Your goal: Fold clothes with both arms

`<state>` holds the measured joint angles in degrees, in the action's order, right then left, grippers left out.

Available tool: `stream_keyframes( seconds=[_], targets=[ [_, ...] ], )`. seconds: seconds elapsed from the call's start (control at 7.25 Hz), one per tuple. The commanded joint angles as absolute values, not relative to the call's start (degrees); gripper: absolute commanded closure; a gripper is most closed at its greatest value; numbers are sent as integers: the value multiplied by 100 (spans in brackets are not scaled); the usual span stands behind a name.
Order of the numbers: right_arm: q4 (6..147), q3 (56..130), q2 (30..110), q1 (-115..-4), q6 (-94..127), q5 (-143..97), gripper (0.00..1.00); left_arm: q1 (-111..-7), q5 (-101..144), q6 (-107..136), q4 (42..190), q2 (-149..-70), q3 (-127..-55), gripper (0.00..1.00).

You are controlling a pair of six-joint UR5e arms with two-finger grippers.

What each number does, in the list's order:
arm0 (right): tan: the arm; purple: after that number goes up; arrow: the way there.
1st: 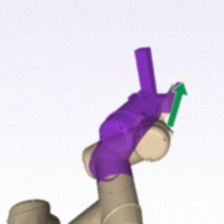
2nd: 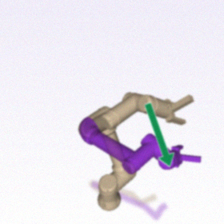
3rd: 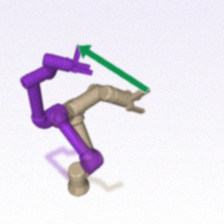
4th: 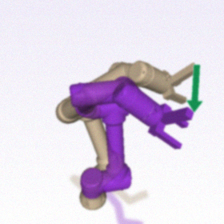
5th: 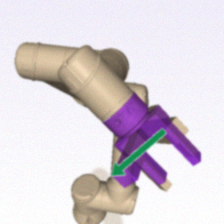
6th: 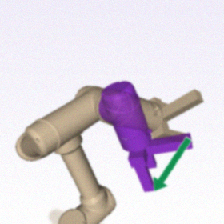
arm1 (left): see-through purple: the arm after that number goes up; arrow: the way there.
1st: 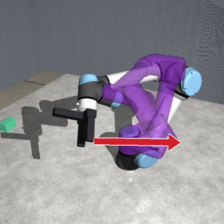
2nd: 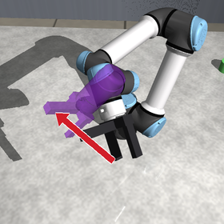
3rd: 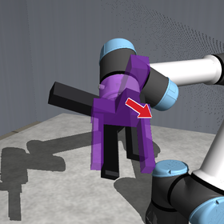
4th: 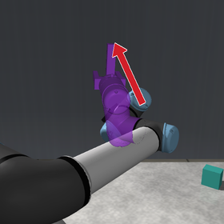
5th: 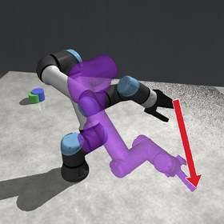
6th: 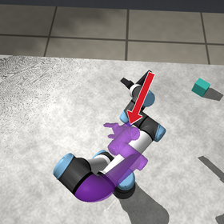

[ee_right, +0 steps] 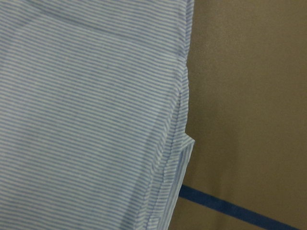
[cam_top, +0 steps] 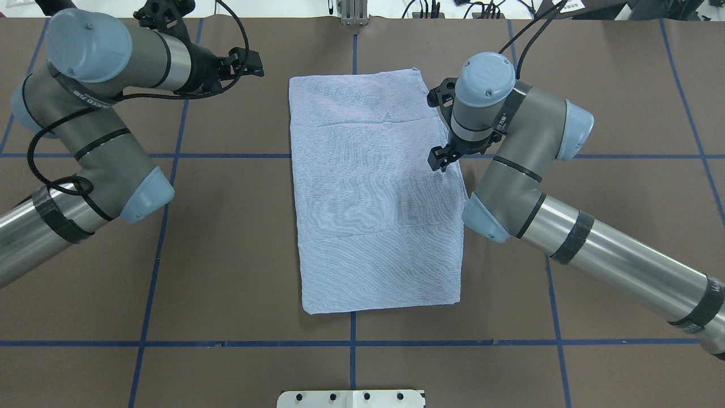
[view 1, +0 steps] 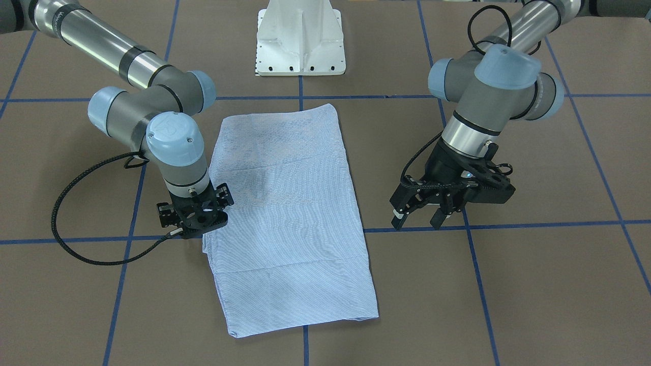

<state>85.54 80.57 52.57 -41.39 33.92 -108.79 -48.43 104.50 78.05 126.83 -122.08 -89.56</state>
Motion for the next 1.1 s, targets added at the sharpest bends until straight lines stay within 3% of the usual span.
stream_keyframes(
  seconds=[0.0, 0.96],
  targets=[
    [8551, 8007, 5282, -4157, 3358, -10898, 0, -4843, 10459, 7813, 12683, -12217, -8965, 0],
    [8552, 8120, 5484, -4543, 3305, -11354, 0, -4834, 10468, 7822, 12683, -12208, -9000, 0]
  ],
)
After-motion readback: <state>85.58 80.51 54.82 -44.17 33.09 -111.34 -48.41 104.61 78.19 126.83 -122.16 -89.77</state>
